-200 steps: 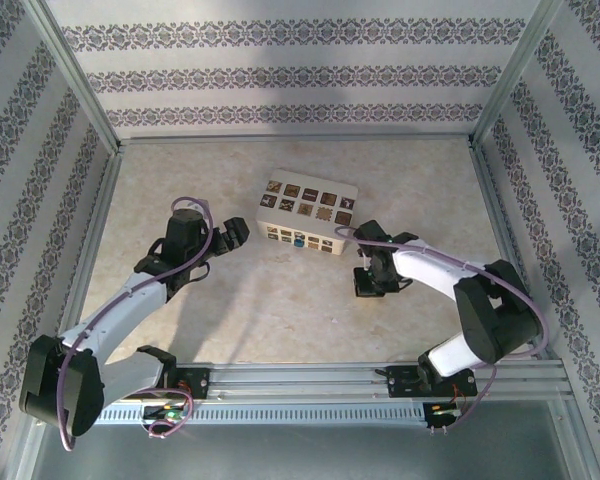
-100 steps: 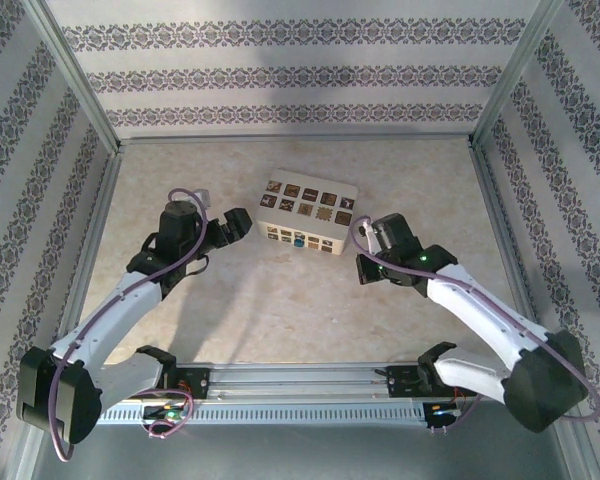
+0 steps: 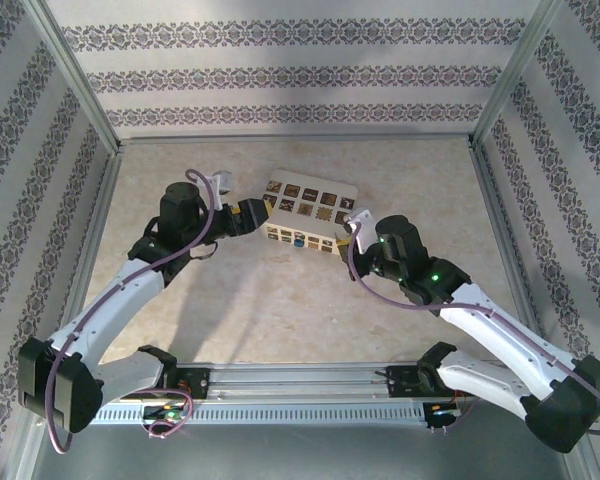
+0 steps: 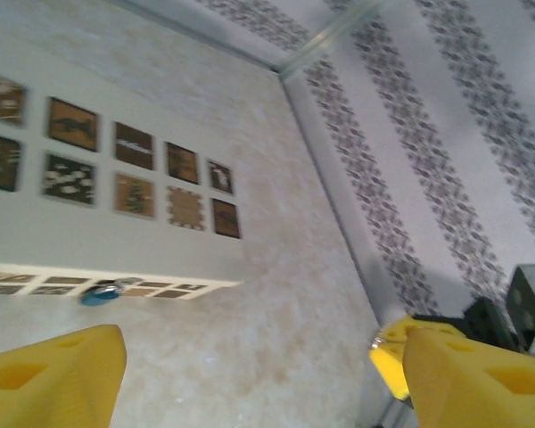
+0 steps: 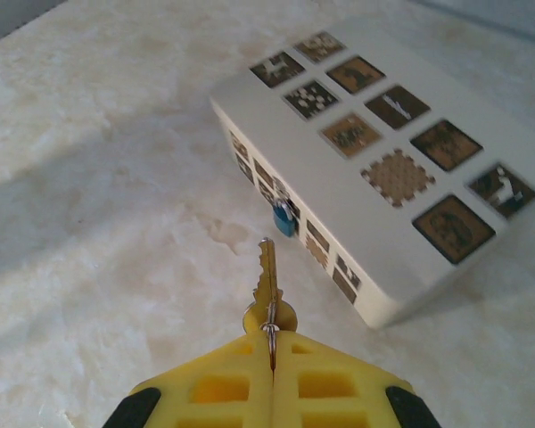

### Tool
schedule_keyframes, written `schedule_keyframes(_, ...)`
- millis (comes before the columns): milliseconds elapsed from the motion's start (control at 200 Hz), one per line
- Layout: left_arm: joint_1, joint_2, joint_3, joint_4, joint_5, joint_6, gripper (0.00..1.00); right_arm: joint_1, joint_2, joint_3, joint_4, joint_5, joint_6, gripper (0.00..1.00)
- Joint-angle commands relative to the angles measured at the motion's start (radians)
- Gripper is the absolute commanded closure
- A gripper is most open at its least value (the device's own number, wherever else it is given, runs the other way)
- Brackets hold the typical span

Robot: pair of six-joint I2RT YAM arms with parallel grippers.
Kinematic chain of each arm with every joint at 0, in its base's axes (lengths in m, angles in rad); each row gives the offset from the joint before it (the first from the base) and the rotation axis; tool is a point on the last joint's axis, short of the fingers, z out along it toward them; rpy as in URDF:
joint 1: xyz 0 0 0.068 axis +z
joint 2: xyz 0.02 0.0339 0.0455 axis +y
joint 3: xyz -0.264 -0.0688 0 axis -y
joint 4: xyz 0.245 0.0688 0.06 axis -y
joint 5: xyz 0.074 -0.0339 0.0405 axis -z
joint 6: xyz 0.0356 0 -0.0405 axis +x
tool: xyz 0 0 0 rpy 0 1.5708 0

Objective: Unlock the padlock with the key

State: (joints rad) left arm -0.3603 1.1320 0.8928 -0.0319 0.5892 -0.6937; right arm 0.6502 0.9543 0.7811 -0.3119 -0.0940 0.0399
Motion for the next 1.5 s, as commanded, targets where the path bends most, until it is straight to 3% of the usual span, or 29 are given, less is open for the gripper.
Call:
schedule_keyframes(0,-0.035,0.01,0.049,0.049,0.087,0.031,0.24,0.024,-0.004,0.043,0.064,-0.003,-0.083,1.0)
schedule_keyframes(390,-0.168,0.128,0.125,0.126,0.093,0.02,0.47,0.105,0.029,0.069,0.135,0.027,-0.094,1.0)
schedule_keyframes(800,-0.264,0.232,0.175,0.149,0.09,0.03,0.57,0.128,0.02,0.07,0.145,0.063,-0.088,1.0)
schedule_keyframes(1494,-0.287,0.256,0.196,0.129,0.078,0.04,0.93,0.13,0.023,0.069,0.14,0.108,-0.063,1.0)
